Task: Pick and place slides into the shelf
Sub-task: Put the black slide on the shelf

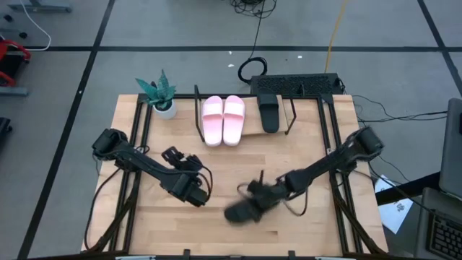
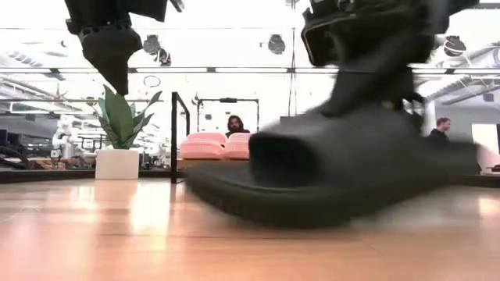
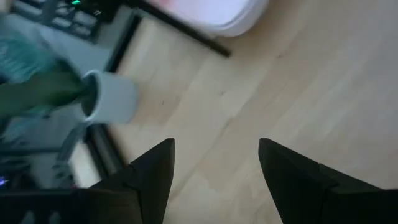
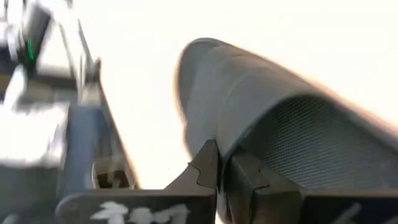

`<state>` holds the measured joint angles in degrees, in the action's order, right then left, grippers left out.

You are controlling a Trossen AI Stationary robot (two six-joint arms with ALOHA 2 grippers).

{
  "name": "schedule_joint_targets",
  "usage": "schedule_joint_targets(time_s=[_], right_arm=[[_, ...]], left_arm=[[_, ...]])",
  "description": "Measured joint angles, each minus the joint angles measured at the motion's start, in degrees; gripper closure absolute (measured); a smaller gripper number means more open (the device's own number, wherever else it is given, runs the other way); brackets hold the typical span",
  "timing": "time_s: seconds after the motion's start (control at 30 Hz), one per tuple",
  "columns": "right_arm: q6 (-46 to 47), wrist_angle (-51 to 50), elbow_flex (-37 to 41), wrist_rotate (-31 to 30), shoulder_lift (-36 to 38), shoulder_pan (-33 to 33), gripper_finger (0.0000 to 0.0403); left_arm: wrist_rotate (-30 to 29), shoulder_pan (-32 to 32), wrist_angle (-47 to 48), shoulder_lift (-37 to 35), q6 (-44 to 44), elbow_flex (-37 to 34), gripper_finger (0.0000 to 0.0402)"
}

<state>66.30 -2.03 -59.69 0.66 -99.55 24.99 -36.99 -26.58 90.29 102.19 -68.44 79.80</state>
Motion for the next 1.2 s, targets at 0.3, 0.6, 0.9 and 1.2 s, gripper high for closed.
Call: schedule_joint_targets(time_s=[0.3,0.6,0.9,1.2], right_arm=[[-5.23,3.30,5.37,-28.72,19.12,-7.73,0.0402],[-16.19,38.68,5.35,-35.19,16.76,-18.37,0.0402],[-2.38,50.87,5.35,-35.75,5.22,-27.34,0.0402],[-1.45,62.10,5.35,-38.05,0.81,-33.73,0.0402]], left_arm=[[-3.01,0.60,-1.27,-13.37,-0.27,-8.80,0.0165],[-3.68,3.85,-3.85,-33.60,6.18,-19.94,0.0165],[-4.89,3.91,-5.98,-41.94,10.86,-21.91,0.0165],[-5.08,3.91,-8.56,-42.32,15.89,-21.90,0.0165]])
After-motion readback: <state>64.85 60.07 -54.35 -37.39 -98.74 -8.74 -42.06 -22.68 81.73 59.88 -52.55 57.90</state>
